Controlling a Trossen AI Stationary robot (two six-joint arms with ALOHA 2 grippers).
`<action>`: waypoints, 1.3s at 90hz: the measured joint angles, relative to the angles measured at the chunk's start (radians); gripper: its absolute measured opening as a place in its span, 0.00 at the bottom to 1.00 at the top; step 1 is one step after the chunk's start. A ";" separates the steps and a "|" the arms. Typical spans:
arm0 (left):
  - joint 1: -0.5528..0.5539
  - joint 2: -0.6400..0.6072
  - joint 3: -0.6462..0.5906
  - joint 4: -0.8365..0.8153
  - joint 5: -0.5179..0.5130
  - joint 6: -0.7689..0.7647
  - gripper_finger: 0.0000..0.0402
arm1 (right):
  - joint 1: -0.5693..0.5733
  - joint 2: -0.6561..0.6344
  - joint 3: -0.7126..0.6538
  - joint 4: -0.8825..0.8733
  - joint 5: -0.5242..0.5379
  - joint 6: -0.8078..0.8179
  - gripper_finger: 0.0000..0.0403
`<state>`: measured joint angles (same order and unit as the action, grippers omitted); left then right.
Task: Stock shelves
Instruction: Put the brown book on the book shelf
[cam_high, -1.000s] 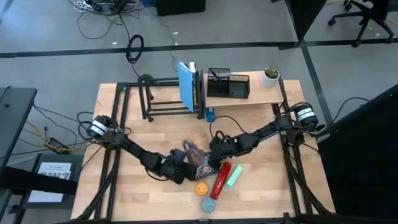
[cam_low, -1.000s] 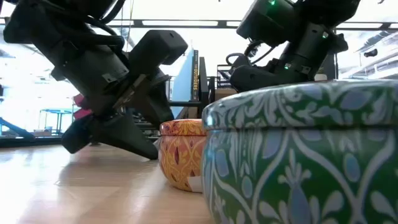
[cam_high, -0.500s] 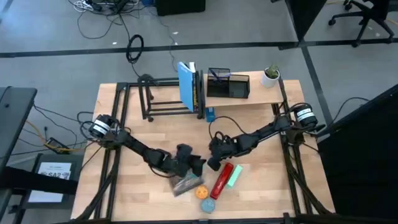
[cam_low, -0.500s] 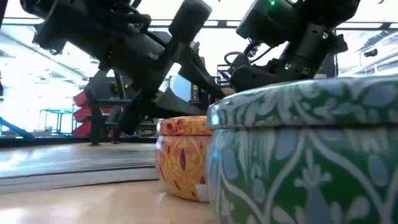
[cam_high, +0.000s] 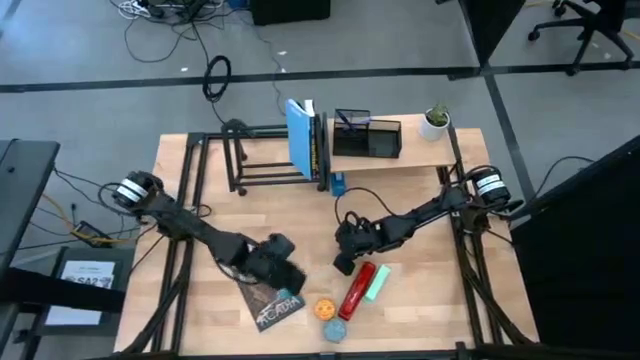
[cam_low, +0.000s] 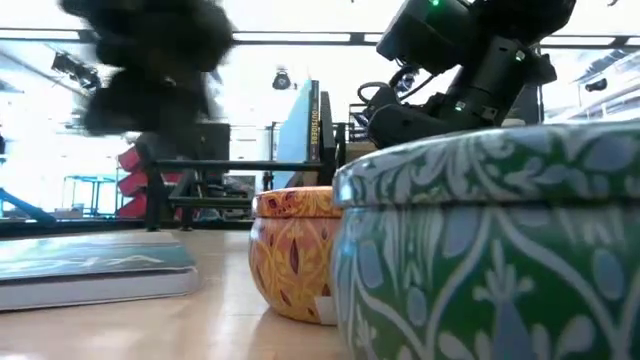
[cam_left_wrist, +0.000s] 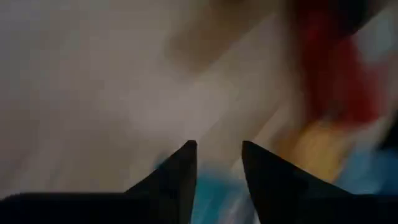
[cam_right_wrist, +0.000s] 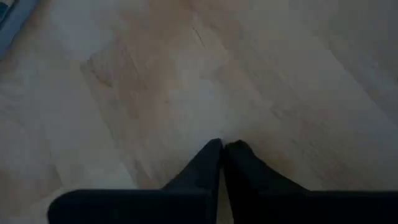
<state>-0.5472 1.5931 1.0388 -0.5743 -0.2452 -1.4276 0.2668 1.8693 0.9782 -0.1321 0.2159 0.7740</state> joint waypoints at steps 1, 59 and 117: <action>-0.009 -0.001 0.002 -0.023 0.014 -0.019 0.22 | 0.000 0.000 0.003 0.001 0.000 -0.003 0.00; -0.135 0.245 0.023 -0.311 0.236 -0.302 0.00 | 0.014 0.002 0.034 0.056 -0.009 -0.045 0.00; 0.057 0.253 0.186 -0.343 -0.204 -0.001 0.19 | 0.022 -0.006 -0.024 0.062 -0.009 -0.032 0.00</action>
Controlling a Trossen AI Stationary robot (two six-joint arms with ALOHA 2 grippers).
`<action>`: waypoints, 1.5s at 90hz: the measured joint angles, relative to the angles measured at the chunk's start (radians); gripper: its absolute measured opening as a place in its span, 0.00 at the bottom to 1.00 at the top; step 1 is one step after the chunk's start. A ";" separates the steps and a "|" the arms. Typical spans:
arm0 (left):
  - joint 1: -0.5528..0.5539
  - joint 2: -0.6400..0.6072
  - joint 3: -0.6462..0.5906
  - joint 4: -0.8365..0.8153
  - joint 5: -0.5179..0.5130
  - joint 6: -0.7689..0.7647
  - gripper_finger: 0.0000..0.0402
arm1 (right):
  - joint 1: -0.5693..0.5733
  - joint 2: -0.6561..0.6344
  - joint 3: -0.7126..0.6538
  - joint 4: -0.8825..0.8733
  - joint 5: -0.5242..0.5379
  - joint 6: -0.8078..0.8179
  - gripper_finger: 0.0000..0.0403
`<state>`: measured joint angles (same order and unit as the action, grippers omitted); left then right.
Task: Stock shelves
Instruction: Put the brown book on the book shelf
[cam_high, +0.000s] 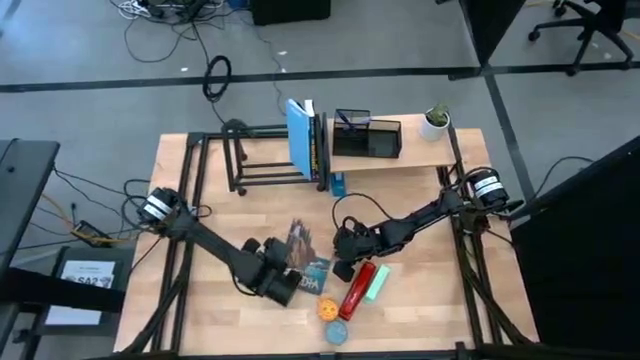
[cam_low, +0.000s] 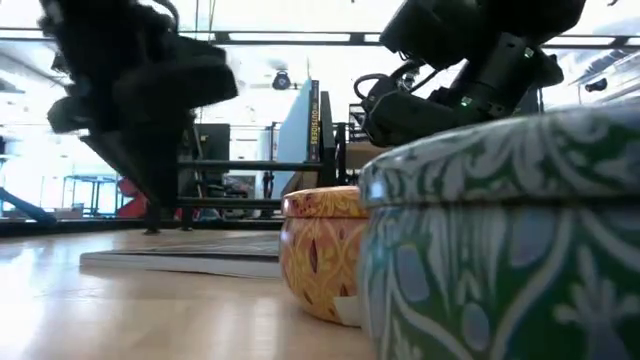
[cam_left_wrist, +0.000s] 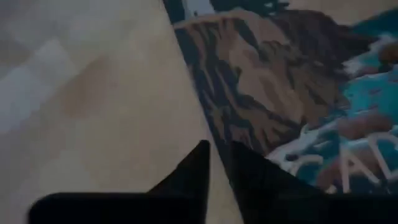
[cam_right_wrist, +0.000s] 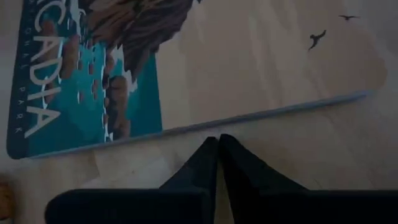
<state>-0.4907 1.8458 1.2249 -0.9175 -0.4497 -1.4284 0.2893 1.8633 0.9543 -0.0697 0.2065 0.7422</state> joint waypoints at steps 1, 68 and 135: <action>0.006 0.000 -0.004 0.004 0.007 0.004 0.21 | 0.001 0.000 0.000 0.000 0.000 0.000 0.00; 0.194 -0.015 -0.194 0.500 0.322 0.223 0.62 | 0.005 0.001 -0.005 0.008 -0.027 -0.040 0.00; 0.195 -0.034 -0.370 1.142 0.297 0.294 0.59 | 0.028 0.000 -0.028 -0.014 0.005 -0.082 0.00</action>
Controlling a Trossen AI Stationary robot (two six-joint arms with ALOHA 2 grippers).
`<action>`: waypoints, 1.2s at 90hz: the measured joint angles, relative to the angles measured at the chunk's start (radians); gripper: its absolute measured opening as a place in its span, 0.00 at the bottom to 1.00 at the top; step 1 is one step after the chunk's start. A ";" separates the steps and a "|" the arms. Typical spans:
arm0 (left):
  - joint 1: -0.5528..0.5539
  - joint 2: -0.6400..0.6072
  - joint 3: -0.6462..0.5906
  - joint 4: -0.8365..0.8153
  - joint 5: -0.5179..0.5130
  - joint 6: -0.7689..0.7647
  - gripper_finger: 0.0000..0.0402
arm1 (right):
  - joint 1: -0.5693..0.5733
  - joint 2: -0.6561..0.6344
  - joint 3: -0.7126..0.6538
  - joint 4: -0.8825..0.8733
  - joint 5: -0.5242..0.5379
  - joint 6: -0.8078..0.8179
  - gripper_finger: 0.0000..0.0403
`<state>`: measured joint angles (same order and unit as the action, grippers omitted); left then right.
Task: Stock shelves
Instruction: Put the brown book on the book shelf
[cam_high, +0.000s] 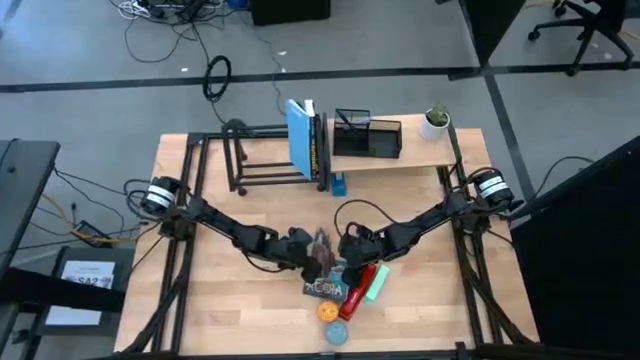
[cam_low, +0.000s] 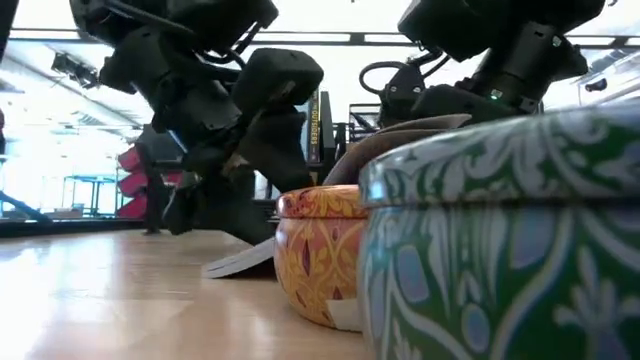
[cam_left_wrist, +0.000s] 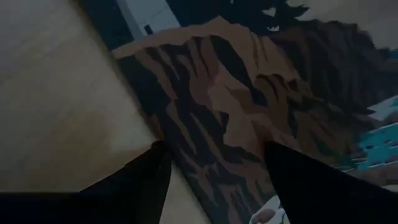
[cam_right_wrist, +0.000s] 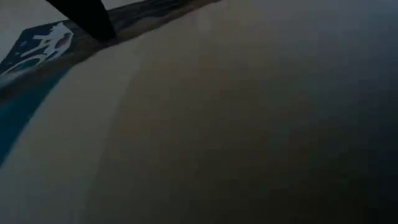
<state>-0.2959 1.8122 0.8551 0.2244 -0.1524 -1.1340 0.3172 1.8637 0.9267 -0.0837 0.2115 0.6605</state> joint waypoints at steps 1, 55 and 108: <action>0.000 -0.004 -0.006 0.011 -0.001 0.001 0.59 | 0.000 0.000 0.000 0.000 0.001 0.000 0.00; -0.022 -0.102 -0.394 0.819 -0.120 -0.035 0.57 | -0.006 -0.109 -0.008 -0.233 0.046 -0.029 0.00; -0.018 -0.064 -0.396 0.815 -0.134 -0.056 0.50 | -0.020 -0.111 -0.004 -0.156 0.037 -0.135 0.00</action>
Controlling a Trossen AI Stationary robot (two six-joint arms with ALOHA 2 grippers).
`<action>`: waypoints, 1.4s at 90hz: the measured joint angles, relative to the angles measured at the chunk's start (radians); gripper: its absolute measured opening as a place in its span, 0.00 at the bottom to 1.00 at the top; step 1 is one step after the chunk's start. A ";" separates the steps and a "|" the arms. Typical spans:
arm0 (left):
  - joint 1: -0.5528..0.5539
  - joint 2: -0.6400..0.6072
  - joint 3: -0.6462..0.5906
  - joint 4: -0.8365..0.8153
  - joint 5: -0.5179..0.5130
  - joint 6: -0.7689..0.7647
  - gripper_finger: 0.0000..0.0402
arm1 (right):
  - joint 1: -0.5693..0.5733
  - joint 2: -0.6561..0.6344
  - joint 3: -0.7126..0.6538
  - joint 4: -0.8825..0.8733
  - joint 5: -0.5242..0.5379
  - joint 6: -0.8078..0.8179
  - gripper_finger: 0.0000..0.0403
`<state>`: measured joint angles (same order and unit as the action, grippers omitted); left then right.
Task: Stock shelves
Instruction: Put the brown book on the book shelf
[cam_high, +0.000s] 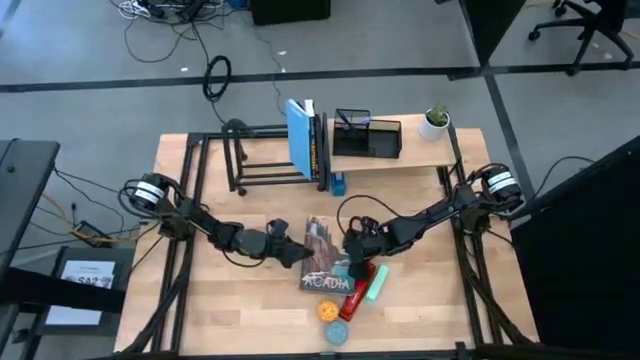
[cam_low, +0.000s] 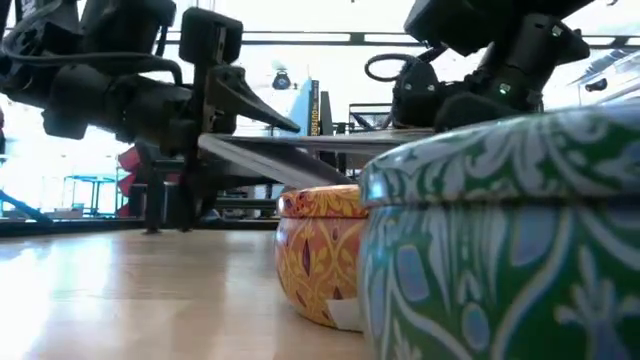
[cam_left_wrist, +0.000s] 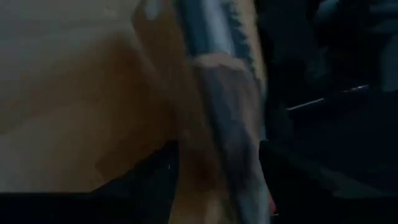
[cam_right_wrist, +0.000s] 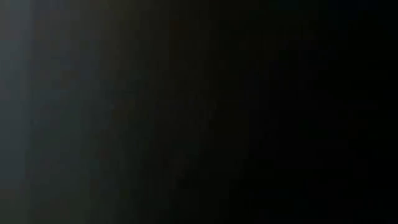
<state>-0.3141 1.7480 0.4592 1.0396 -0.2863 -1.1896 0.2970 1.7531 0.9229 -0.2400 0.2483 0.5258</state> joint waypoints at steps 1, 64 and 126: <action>0.000 0.002 0.001 -0.001 0.000 0.000 0.50 | -0.001 0.000 0.000 0.002 -0.001 -0.001 0.00; 0.000 0.002 0.018 0.065 -0.002 0.006 0.01 | 0.002 -0.056 -0.001 -0.272 0.061 0.079 0.00; -0.059 -0.563 0.688 -1.126 -0.705 0.755 0.00 | 0.300 -0.434 -0.001 -0.574 0.465 0.452 0.00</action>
<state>-0.3735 1.1850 1.1475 -0.0865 -0.9911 -0.4346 0.5969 1.3189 0.9215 -0.8144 0.7134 0.9774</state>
